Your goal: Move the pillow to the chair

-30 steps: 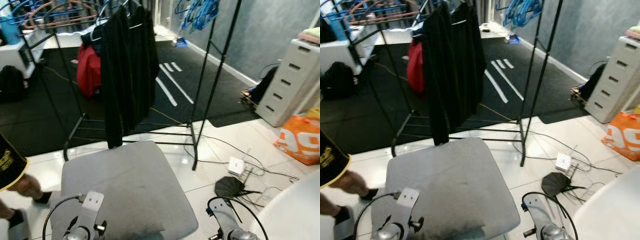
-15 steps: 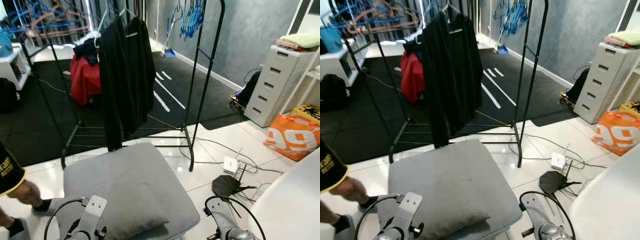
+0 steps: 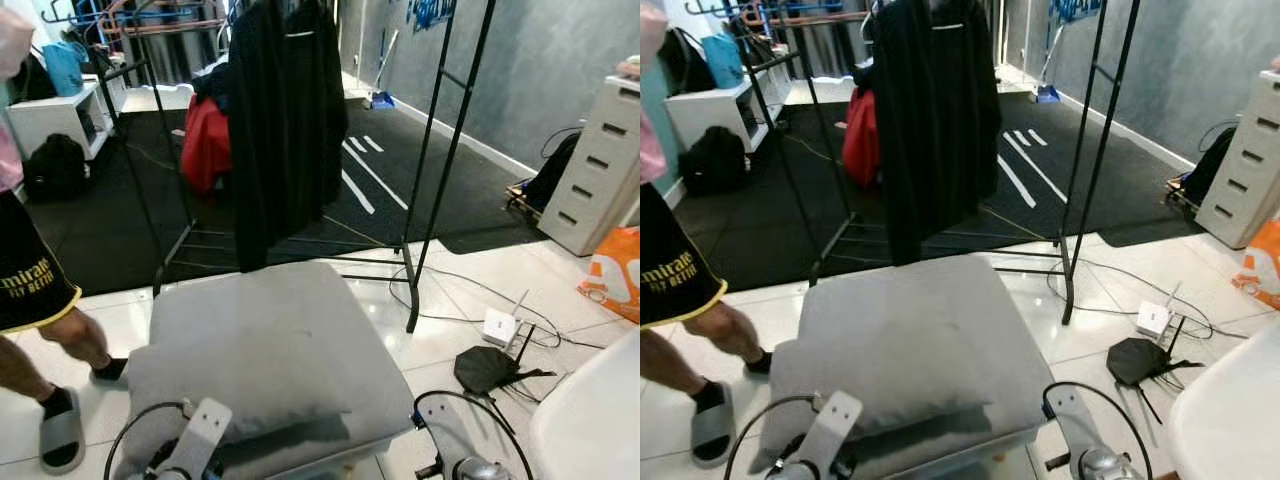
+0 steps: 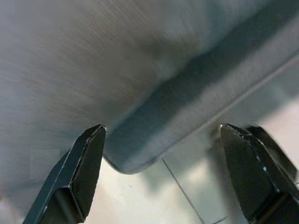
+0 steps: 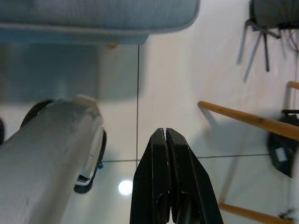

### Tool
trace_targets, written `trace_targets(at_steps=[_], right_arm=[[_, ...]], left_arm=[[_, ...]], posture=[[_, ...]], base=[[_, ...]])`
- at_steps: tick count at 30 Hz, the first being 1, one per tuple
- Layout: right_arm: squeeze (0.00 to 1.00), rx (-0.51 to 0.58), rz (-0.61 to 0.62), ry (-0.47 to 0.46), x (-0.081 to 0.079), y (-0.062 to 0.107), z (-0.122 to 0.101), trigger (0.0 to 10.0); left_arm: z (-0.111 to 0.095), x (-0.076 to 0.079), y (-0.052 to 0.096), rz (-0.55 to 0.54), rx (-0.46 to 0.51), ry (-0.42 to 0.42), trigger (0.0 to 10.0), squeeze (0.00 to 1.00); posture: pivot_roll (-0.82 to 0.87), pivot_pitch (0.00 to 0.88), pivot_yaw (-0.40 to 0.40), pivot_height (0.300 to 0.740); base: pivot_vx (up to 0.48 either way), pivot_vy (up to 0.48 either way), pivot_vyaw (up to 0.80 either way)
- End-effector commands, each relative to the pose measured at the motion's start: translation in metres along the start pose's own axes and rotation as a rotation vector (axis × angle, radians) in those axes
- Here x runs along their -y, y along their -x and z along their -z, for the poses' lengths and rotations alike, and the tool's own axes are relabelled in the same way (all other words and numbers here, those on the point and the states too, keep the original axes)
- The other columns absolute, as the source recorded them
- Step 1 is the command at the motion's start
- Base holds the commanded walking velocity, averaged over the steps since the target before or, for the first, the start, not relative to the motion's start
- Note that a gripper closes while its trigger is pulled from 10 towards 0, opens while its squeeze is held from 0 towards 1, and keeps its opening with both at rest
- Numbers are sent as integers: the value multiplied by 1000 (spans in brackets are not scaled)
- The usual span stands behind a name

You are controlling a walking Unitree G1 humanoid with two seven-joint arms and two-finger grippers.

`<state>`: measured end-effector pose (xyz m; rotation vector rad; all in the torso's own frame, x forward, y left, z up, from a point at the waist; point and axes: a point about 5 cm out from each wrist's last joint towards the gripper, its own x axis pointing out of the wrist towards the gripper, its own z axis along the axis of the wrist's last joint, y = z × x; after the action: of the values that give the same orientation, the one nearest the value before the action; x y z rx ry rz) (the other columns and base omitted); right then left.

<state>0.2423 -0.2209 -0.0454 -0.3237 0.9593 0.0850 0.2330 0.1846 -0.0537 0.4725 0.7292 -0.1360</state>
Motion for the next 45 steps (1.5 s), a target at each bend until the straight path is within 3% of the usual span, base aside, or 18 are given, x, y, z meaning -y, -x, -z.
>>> trace_targets(at_steps=[1, 5, 8, 13, 15, 18, 22, 23, 26, 27, 32, 35, 37, 41, 43, 44, 45], right_arm=[[0, 15, 2, -42, -3, 0, 2, 10000], [0, 56, 24, -85, -3, 0, 1, 10000], [0, 77, 29, -98, -3, 0, 0, 10000], [0, 134, 33, -103, -1, 1, -8, 10000], [0, 134, 33, -103, -1, 1, -8, 10000], [0, 279, 40, -61, 21, 8, -78, 10000], [0, 322, 23, -45, 18, 10, -95, 10000], [0, 333, -7, -49, 14, 11, -99, 10000], [0, 332, -25, -53, 12, 11, -100, 10000], [0, 332, -25, -53, 12, 11, -100, 10000], [0, 345, -62, -66, 12, 11, -102, 10000], [0, 344, -60, -67, 12, 11, -103, 10000], [0, 346, -54, -71, 15, 12, -103, 10000], [0, 349, -48, -73, 17, 13, -104, 10000], [0, 353, -47, -77, 18, 13, -106, 10000], [0, 353, -47, -77, 18, 13, -106, 10000], [0, 355, -46, -80, 19, 13, -107, 10000]], left_arm=[[1, 1, 0, -11, -4, -73, 10000, 0], [0, -3, 1, -82, 19, -226, 10000, 0], [1, -11, 1, -134, 31, -253, 10000, 0], [1, -44, 4, -271, 62, -281, 10000, 0], [1, -44, 4, -271, 62, -281, 10000, 0], [-3, -63, 6, -378, 87, -303, 10000, 0], [-12, -66, 4, -416, 115, -279, 10000, 0], [-19, -62, 2, -345, 139, -209, 10000, 0], [-21, -56, 1, -259, 164, -191, 10000, 0], [-21, -56, 1, -259, 164, -191, 10000, 0], [2, -39, 6, 86, 125, -251, 10000, 0], [6, -39, 8, 111, 115, -260, 10000, 0], [20, -43, 13, 196, 86, -314, 10000, 0], [25, -52, 17, 270, 62, -375, 10000, 0], [15, -67, 20, 360, 106, -383, 10000, 0], [15, -67, 20, 360, 106, -383, 10000, 0], [6, -73, 23, 415, 158, -348, 10000, 0]], posture=[[-135, 39, -36, 570], [-138, 38, -37, 550], [-142, 36, -35, 540], [-163, 33, -25, 520], [-163, 33, -25, 520], [-185, 36, -12, 505], [-188, 44, -9, 495], [-188, 48, -7, 485], [-185, 54, -7, 475], [-185, 54, -7, 475], [-183, 61, -7, 470], [-183, 61, -7, 470], [-182, 60, -5, 470], [-180, 59, -5, 470], [-175, 61, -7, 470], [-175, 61, -7, 470], [-175, 61, -8, 470]], base=[[0, 0, 0], [0, 0, 0], [0, 0, 0], [0, 0, 0], [0, 0, 0], [0, 0, 0], [0, 0, 0], [0, 0, 0], [0, 0, 0], [0, 0, 0], [0, 0, 0], [0, 0, 0], [0, 0, 0], [0, 0, 0], [0, 0, 0], [0, 0, 0], [0, 0, 0]])
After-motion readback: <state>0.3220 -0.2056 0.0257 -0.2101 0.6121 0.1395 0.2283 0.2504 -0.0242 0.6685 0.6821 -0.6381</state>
